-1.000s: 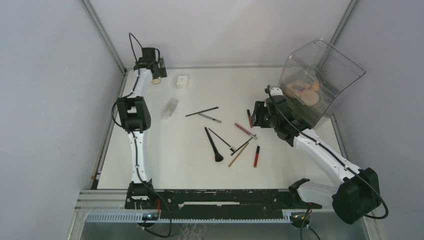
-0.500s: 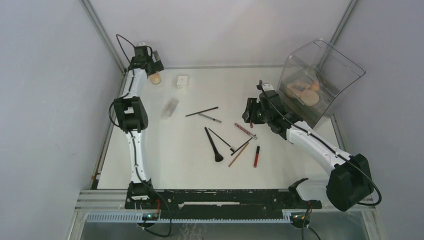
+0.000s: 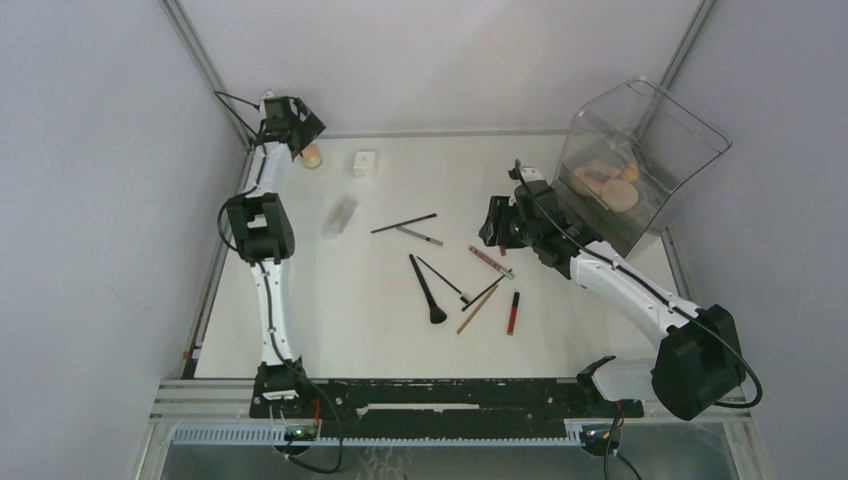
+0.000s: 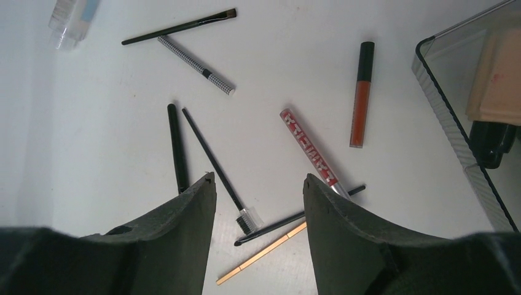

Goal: Organize the makeup
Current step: Move the makeup to the center of the board.

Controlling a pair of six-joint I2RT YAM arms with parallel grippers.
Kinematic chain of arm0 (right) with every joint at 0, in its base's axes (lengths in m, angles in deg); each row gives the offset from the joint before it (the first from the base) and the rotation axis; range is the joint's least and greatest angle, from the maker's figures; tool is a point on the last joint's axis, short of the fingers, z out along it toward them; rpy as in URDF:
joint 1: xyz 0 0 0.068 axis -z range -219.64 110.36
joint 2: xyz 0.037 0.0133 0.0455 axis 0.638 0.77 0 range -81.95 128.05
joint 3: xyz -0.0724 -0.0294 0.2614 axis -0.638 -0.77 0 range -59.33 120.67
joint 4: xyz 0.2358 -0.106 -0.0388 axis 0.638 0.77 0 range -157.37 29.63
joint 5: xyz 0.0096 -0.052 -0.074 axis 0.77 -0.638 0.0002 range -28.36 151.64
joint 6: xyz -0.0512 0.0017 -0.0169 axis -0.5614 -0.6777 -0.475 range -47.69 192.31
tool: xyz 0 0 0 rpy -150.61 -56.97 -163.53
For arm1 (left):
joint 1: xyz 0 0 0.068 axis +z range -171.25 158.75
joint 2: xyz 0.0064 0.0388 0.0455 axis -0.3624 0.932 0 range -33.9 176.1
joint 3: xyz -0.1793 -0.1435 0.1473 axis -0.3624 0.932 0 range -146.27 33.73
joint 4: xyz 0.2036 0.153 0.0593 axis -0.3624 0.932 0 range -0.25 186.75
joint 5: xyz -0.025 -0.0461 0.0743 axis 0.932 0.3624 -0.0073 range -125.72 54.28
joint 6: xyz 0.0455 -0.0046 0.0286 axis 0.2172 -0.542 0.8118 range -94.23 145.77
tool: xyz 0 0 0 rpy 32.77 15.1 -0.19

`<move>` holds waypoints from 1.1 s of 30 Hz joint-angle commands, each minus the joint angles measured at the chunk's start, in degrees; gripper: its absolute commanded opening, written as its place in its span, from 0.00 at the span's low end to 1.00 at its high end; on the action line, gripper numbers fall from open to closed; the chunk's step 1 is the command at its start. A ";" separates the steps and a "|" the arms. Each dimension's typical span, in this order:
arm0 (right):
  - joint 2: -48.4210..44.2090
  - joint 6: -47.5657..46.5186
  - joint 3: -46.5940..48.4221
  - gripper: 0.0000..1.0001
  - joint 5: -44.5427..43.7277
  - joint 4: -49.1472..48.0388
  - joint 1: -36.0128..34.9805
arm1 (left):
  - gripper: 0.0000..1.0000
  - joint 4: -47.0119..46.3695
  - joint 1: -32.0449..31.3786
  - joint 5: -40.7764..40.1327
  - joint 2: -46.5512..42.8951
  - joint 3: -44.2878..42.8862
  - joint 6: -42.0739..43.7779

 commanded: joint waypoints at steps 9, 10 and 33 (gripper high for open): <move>1.96 0.97 3.78 0.61 1.49 -2.79 -0.71 | 1.00 -6.95 1.51 0.79 -1.22 3.27 -3.95; 2.05 1.04 3.86 0.62 1.63 -2.81 -0.79 | 1.00 -6.43 1.62 0.81 -0.52 1.97 -4.18; 3.56 1.92 5.48 0.61 3.01 -3.50 -2.02 | 0.72 2.44 0.29 5.89 0.97 0.14 -3.26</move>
